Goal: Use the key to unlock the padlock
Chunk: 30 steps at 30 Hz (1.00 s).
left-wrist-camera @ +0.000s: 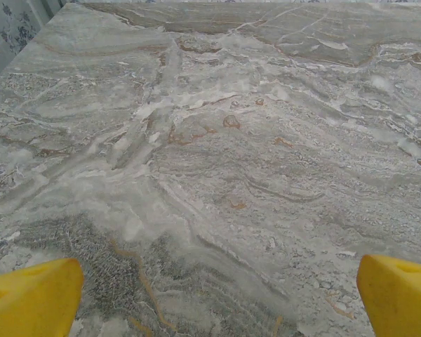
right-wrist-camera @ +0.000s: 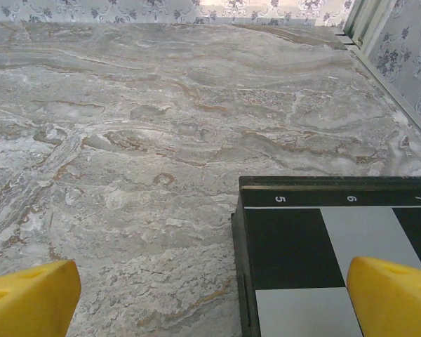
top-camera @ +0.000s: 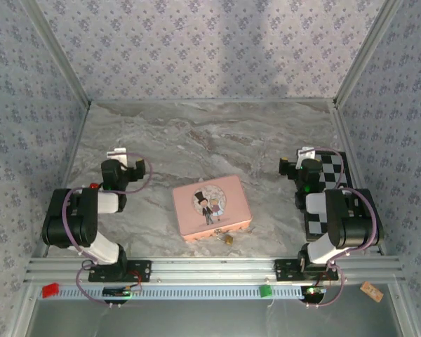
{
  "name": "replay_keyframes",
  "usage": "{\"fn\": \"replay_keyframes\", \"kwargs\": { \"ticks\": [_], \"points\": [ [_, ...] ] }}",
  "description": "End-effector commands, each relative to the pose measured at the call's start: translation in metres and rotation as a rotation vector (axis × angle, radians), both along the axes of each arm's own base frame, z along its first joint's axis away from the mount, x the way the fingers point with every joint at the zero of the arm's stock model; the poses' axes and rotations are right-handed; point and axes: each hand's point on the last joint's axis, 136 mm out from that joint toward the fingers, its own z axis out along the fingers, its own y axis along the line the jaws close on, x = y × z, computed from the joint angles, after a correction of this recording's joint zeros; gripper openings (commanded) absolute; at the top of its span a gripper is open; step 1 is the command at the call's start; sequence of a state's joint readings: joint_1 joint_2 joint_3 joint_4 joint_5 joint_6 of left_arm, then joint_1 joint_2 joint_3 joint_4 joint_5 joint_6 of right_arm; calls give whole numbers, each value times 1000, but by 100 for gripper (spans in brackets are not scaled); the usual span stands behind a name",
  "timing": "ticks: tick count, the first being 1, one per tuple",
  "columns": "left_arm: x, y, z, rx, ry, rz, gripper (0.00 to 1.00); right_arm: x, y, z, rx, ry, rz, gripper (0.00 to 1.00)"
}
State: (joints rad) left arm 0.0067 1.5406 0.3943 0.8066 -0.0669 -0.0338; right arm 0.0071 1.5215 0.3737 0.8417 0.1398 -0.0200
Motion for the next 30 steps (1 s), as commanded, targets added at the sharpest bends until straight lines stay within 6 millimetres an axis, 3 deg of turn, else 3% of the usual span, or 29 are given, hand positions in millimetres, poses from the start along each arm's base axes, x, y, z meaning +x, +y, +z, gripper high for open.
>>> {"fn": "replay_keyframes", "kwargs": {
  "ticks": [1,30],
  "points": [
    [7,-3,11,6,-28,-20,100,2,1,2,-8,1,15,99],
    [7,-2,11,0,-28,-22,100,4,0,1,20,10,35,99]
  ]
}}
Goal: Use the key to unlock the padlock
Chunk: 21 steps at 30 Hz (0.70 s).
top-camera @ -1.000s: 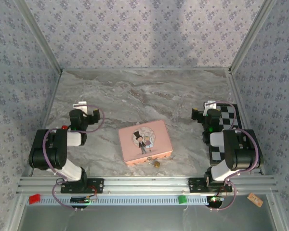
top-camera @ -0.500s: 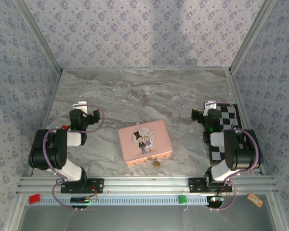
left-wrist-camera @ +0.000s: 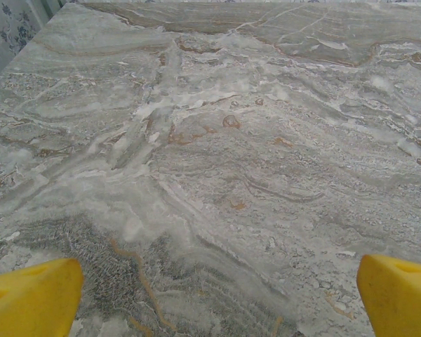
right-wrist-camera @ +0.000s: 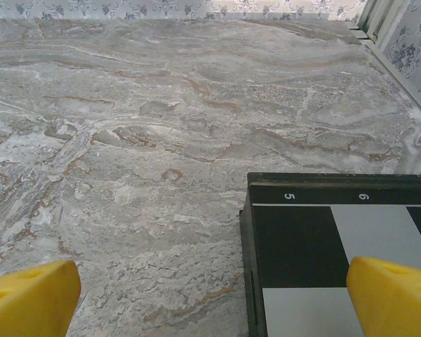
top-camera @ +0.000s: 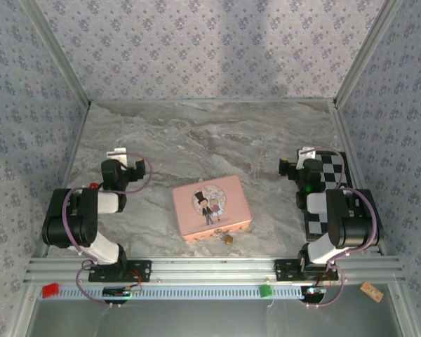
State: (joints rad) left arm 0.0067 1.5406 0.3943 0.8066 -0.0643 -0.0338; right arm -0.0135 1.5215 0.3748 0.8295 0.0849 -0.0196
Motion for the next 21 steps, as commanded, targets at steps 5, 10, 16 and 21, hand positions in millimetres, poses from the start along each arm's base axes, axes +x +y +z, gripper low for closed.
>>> {"fn": "replay_keyframes", "kwargs": {
  "ticks": [5,10,16,21],
  "points": [
    [7,-1,11,1,-29,-18,100,4,-1,3,-2,-1,6,99],
    [7,-1,11,-1,-29,-18,100,4,-1,3,1,-1,7,99],
    [7,0,11,-5,-29,-20,100,3,0,3,-1,-4,8,99],
    [-2,-21,42,104,-11,-36,100,-5,16,26,-69,-31,59,99]
  ]
}}
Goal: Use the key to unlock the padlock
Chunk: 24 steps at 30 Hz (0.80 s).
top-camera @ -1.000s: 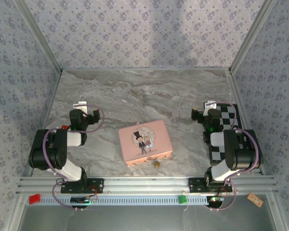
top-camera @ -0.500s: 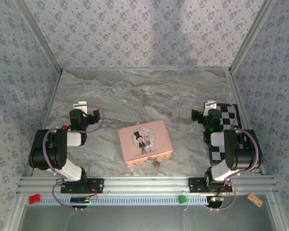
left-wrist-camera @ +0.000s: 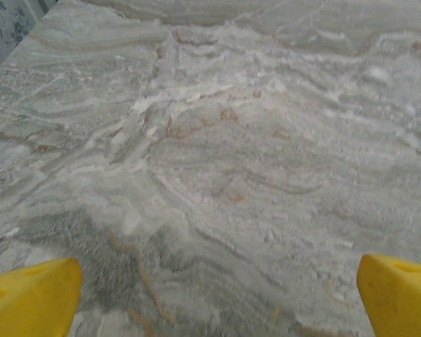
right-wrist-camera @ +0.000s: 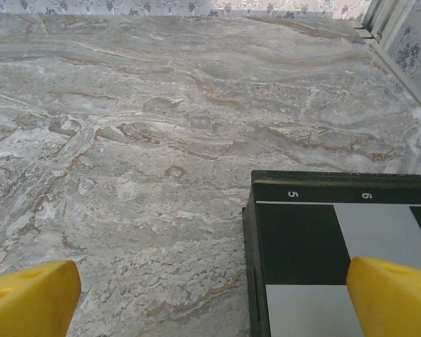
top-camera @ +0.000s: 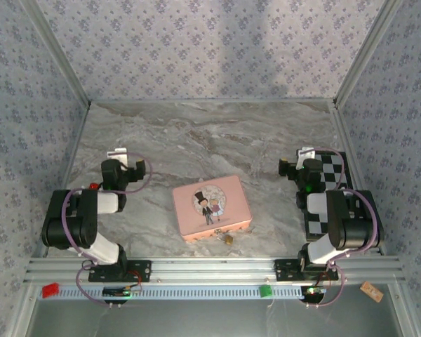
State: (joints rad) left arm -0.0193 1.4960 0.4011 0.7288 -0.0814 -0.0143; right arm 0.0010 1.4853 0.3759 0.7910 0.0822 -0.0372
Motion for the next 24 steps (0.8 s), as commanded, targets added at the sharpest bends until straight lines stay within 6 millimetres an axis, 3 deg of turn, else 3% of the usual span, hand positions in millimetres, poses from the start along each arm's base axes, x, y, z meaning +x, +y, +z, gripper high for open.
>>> {"fn": "replay_keyframes", "kwargs": {
  "ticks": [1,6,10,12,14,16,19,24],
  "points": [
    [-1,-21,49,95,-44,-32,100,-6,13,28,-65,-31,38,99],
    [-34,-55,97,26,-128,-108,100,-26,45,74,26,-45,122,99],
    [-58,-46,125,-175,-99,9,100,-52,65,120,187,-81,165,99],
    [-74,-36,137,-317,-42,122,100,-68,62,143,304,-95,116,99],
    [-87,-40,142,-409,14,142,100,-85,48,154,427,-71,-11,99],
    [-96,-45,143,-469,56,140,100,-103,47,159,545,-10,-59,99],
    [-114,-35,128,-536,120,239,100,-137,37,154,695,98,-194,99],
    [-115,-46,103,-656,137,134,100,-152,60,138,747,169,-34,99]
  ]
}}
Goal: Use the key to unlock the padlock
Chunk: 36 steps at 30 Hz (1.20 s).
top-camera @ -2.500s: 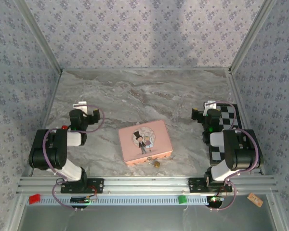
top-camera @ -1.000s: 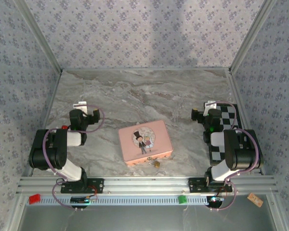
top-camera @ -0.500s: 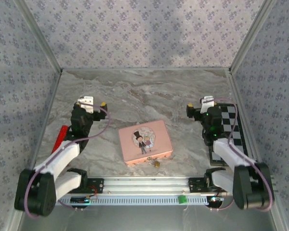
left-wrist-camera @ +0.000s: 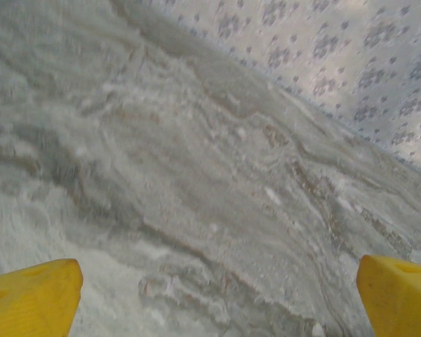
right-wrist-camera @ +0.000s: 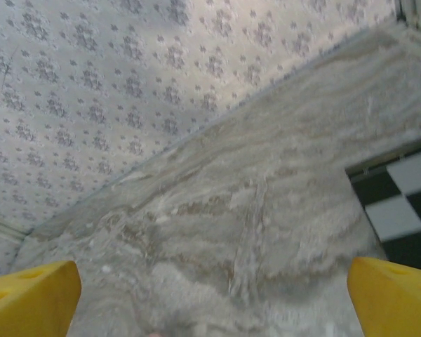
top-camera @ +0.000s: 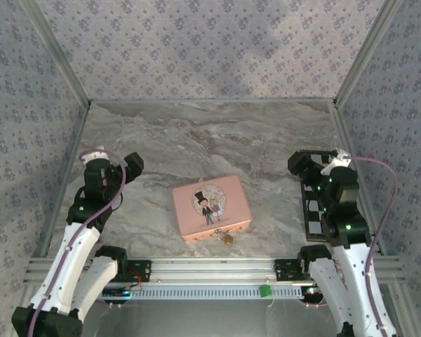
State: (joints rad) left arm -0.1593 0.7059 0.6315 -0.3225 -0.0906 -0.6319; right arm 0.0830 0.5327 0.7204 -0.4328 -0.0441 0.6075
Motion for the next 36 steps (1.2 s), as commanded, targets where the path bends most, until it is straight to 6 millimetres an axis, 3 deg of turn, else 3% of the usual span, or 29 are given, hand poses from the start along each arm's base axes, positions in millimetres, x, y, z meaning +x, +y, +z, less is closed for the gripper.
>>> {"fn": "replay_keyframes", "kwargs": {
  "ticks": [1,7,17,21,26,31,36],
  "points": [
    [-12,-11,-34,-142,98,-55,100,-21,17,-49,74,222,91,99],
    [-19,-24,-40,-85,67,-148,100,-51,26,-82,15,479,104,99],
    [-15,-10,-79,28,59,-95,100,-106,61,-142,12,760,150,92],
    [-13,2,-87,56,64,-32,100,-114,89,-168,17,811,199,85],
    [-8,1,-89,86,57,-51,100,-119,116,-192,-29,878,221,83],
    [-11,5,-97,74,52,-16,100,-120,120,-208,-111,942,193,80],
    [-13,8,-92,75,29,-3,100,-122,128,-221,-96,973,205,75]
  ]
}}
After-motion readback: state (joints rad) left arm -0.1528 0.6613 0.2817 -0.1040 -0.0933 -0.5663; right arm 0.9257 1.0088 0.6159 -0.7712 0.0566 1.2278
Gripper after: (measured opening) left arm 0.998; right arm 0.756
